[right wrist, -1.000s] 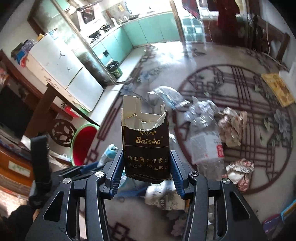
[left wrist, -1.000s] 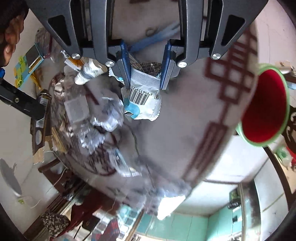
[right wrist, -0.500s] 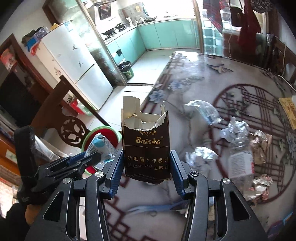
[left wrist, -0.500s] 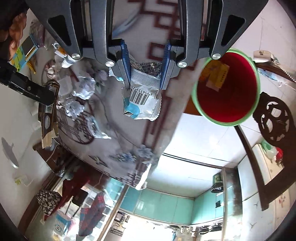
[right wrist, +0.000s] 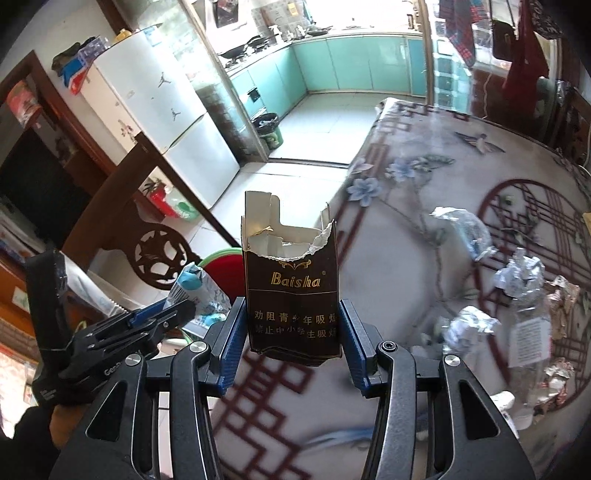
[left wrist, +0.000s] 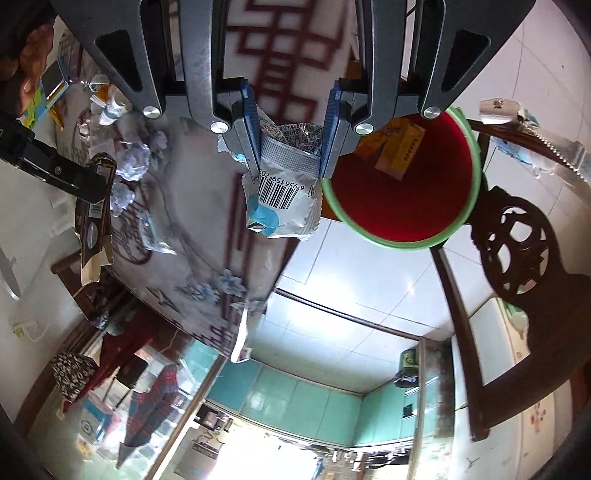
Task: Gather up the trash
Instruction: 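Carry the wrapper and cigarette pack over the red bucket and release both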
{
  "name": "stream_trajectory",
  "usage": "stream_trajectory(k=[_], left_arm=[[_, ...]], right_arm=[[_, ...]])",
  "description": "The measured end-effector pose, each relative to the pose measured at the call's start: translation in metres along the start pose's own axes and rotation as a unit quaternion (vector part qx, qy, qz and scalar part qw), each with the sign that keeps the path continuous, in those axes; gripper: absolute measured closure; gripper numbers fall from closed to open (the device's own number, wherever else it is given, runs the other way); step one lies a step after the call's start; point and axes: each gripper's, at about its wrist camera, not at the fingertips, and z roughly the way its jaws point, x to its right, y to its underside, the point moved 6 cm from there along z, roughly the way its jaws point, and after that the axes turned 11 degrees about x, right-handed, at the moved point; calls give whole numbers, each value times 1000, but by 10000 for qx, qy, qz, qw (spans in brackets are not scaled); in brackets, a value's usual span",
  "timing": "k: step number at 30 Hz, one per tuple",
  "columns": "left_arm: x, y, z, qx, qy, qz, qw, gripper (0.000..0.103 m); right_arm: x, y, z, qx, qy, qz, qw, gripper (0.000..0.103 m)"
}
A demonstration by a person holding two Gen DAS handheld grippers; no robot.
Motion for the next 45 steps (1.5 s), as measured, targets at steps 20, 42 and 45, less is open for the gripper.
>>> stream_trajectory(k=[20,42,45], left_arm=[[-112,0,11,-96,-689,-500,9963,76],[-150,0,63,-444,-952,-353,9938,72],[-153,-1,65,-458,-1019,-374,9930,52]], right_arm=[[-73,13,62,-541,-267,-433,9972,56],[-104,21,106,-894,-498,-685,9924,55],[-103,20,106,-852,-431,-601,9936,34]])
